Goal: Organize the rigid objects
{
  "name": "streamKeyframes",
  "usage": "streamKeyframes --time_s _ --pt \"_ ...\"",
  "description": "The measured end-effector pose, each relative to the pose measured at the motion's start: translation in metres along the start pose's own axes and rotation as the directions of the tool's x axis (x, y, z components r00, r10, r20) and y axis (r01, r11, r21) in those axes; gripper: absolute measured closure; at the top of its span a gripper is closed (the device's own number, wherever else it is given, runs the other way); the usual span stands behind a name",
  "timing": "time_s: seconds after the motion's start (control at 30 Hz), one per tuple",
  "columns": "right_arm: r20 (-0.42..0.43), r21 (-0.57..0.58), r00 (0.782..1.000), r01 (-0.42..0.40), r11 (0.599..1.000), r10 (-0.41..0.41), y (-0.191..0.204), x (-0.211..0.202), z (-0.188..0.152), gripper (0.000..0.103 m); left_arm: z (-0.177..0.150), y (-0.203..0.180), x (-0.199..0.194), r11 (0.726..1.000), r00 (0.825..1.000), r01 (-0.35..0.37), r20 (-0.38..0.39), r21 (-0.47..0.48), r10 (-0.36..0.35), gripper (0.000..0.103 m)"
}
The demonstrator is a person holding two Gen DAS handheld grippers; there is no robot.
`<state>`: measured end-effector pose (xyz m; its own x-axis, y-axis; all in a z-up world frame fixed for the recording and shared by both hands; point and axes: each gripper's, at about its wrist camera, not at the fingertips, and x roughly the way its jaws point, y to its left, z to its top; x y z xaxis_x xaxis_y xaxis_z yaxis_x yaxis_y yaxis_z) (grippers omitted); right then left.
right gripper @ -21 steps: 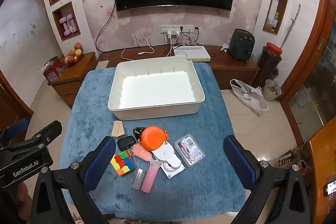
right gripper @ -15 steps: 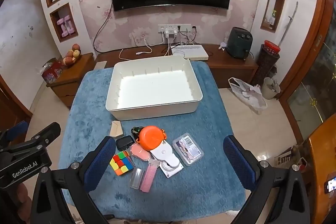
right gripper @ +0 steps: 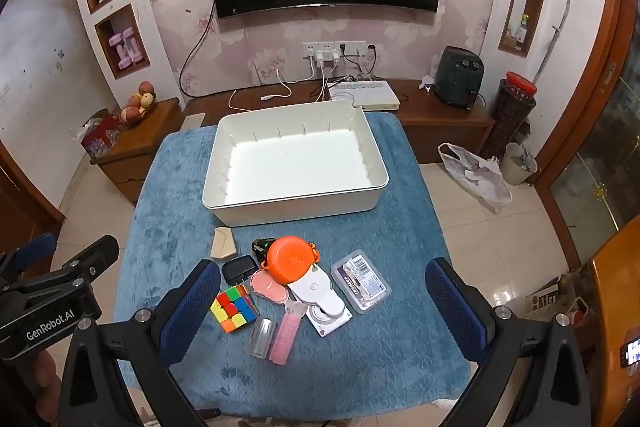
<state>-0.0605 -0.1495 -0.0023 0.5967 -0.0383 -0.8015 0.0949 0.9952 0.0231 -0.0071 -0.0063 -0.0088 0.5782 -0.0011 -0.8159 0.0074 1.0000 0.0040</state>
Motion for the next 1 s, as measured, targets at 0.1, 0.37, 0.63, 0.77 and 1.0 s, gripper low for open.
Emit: streamKeyframes --time_s 0.1,0.37,0.63,0.77,1.0 --pt "-0.003 -0.006 1.0 0.008 1.0 -0.008 0.001 0.002 0.0 0.0 -0.002 -0.002 0.002 1.0 1.0 0.0 -0.002 0.0 0.0 0.002" --pt "-0.009 -0.023 1.0 0.02 1.0 -0.02 0.006 0.004 -0.001 0.0 -0.015 -0.002 0.018 1.0 1.0 0.002 -0.021 0.002 -0.002 0.002" --pt "-0.03 -0.011 0.999 0.028 1.0 -0.028 0.006 0.007 -0.001 0.0 -0.015 0.001 0.021 1.0 0.999 0.01 -0.042 0.009 -0.009 0.002" --pt "-0.037 -0.009 0.999 0.033 0.999 -0.033 0.006 0.008 -0.002 0.0 -0.013 0.001 0.022 1.0 0.999 0.011 -0.051 0.014 -0.01 0.002" --pt "-0.038 -0.011 0.999 0.036 0.999 -0.036 0.006 0.009 -0.002 0.0 -0.011 0.003 0.023 1.0 0.998 0.014 -0.06 0.018 -0.012 0.002"
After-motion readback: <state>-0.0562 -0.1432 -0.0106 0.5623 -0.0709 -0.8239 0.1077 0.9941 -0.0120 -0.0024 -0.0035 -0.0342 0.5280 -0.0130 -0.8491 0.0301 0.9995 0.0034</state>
